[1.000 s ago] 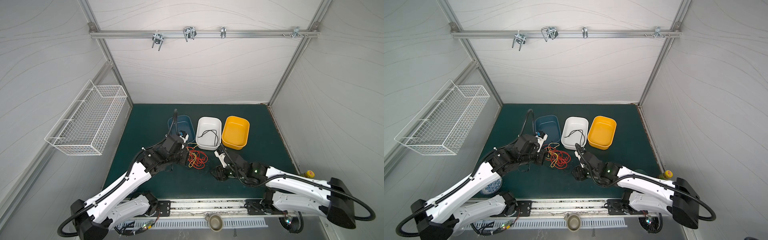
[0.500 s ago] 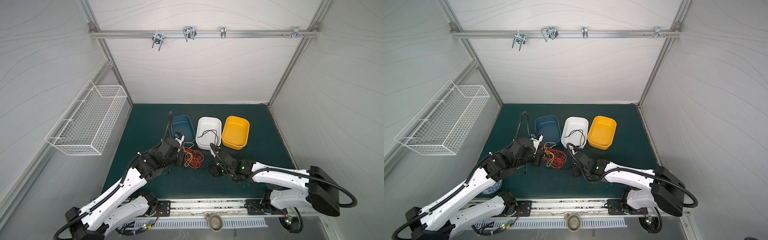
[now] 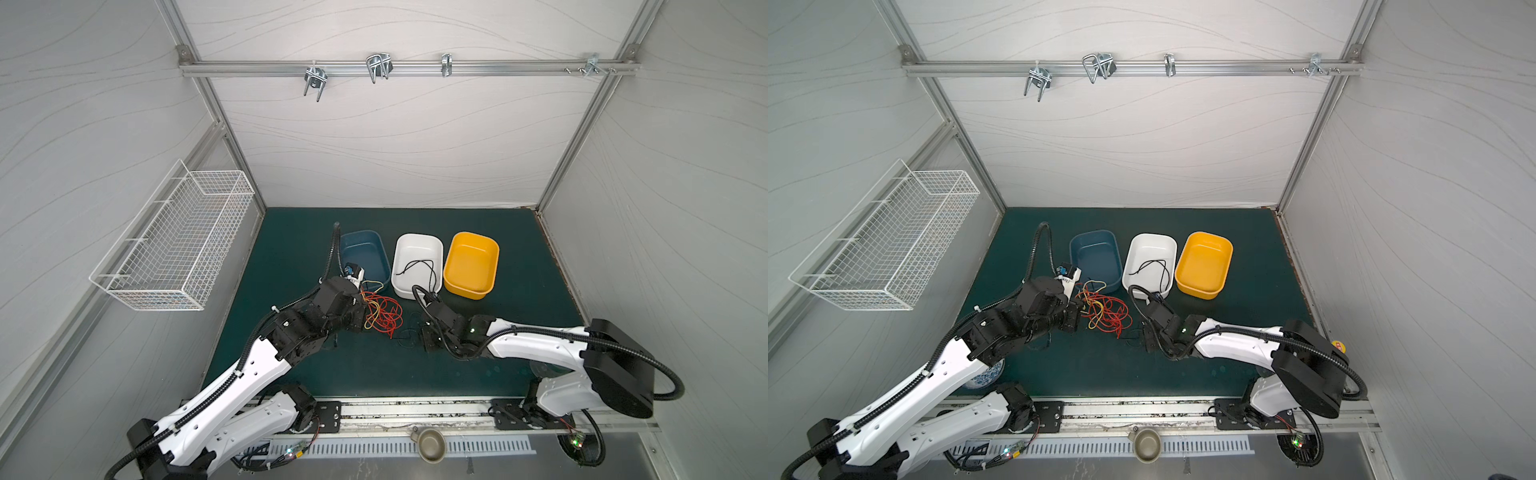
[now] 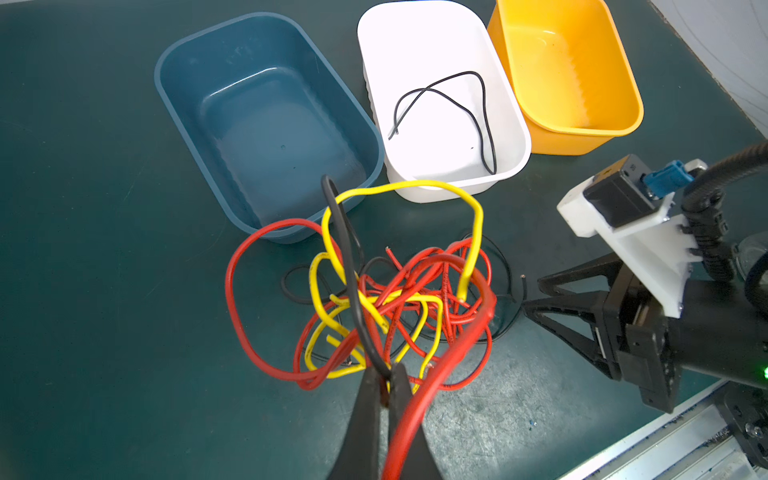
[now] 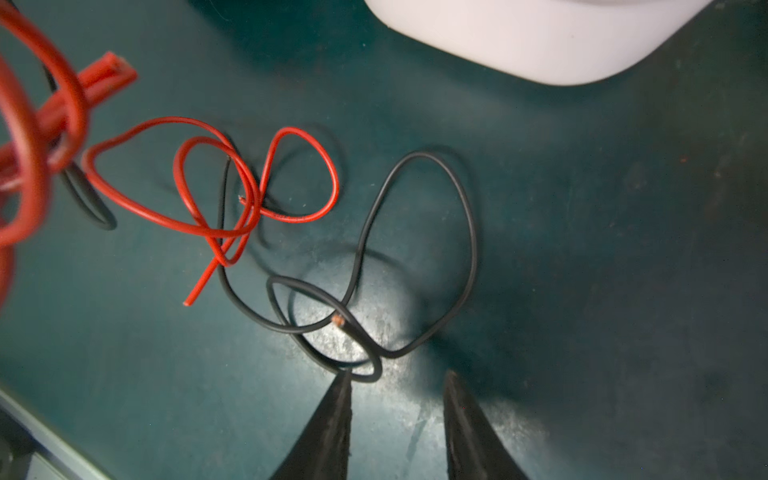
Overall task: Untangle the cables
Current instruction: 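Lower the right gripper onto the loose black wire end and grasp it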
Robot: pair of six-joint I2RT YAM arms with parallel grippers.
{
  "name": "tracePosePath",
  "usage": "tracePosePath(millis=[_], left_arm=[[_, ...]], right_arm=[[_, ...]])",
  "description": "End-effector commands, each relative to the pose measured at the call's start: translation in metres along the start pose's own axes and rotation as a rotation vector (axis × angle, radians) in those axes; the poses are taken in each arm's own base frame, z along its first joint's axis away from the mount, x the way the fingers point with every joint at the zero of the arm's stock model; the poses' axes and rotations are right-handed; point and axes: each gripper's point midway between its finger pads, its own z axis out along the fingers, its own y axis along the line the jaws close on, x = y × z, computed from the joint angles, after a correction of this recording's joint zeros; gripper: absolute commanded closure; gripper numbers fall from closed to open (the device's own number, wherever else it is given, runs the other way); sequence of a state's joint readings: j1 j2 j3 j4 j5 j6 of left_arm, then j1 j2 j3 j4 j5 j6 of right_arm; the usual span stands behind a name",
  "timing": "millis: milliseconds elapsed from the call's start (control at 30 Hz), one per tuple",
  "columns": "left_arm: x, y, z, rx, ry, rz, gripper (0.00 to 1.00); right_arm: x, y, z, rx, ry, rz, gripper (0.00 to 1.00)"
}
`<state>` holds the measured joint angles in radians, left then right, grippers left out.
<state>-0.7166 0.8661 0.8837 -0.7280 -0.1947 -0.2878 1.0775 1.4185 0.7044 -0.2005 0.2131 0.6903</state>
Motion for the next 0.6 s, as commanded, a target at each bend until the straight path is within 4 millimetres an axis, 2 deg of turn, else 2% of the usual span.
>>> tracePosePath(millis=[0,300,567], left_arm=[[-0.01,0.0,-0.002,-0.009,-0.036,-0.007,1.0],[-0.01,0.002,-0.001,-0.027,-0.037,-0.001,1.0],[-0.008,0.002,0.003,-0.033,-0.021,0.002,1.0]], right_arm=[[-0.01,0.002,0.004,-0.002,-0.024,0.027,0.67],[-0.016,0.0,0.014,0.006,-0.04,0.023,0.72],[-0.015,-0.007,0.018,0.018,-0.034,0.029,0.91]])
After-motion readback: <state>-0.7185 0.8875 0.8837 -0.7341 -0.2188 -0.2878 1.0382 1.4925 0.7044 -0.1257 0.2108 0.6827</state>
